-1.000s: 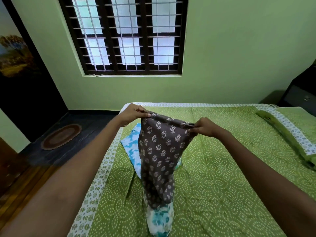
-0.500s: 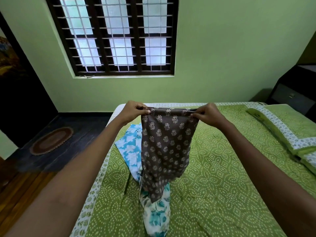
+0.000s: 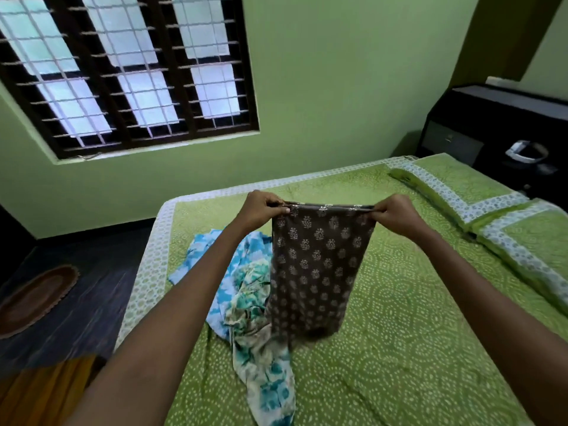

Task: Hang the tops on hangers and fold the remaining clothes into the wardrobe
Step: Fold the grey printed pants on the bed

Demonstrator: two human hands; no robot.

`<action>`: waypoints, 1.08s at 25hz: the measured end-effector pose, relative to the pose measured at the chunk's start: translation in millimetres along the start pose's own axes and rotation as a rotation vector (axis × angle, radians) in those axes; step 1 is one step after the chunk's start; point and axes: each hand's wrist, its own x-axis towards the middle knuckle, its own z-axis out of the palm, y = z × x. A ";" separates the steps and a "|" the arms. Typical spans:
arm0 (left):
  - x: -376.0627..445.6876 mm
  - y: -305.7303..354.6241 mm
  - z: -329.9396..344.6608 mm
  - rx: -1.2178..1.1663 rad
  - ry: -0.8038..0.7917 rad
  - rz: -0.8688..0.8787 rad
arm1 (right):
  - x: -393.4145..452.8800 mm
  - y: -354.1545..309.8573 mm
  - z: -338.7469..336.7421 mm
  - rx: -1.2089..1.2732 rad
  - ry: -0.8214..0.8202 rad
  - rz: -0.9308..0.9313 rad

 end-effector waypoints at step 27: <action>332.3 135.6 386.4 0.020 0.147 -0.085 | 180.3 386.6 -120.4 0.182 0.445 0.338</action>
